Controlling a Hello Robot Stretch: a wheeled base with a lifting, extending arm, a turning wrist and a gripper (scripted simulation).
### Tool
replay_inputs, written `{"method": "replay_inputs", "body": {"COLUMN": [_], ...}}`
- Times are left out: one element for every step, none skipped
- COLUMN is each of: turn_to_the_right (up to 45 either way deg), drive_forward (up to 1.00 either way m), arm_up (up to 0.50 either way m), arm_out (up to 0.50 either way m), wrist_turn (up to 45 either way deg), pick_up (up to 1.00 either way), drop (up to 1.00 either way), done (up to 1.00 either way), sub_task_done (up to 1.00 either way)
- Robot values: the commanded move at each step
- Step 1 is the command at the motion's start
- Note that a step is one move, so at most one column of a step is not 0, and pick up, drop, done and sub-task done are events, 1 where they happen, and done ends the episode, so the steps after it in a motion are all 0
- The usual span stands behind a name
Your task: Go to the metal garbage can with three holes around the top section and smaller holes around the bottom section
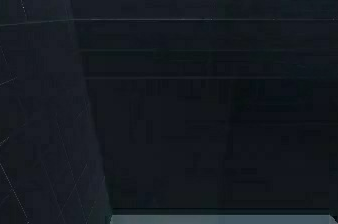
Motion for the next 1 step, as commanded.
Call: {"method": "replay_inputs", "body": {"turn_to_the_right": [21.0], "drive_forward": [0.00], "arm_up": [0.00], "arm_out": [0.00], "wrist_turn": [0.0], "pick_up": [0.00], "drop": [0.00], "done": [0.00], "sub_task_done": [0.00]}}
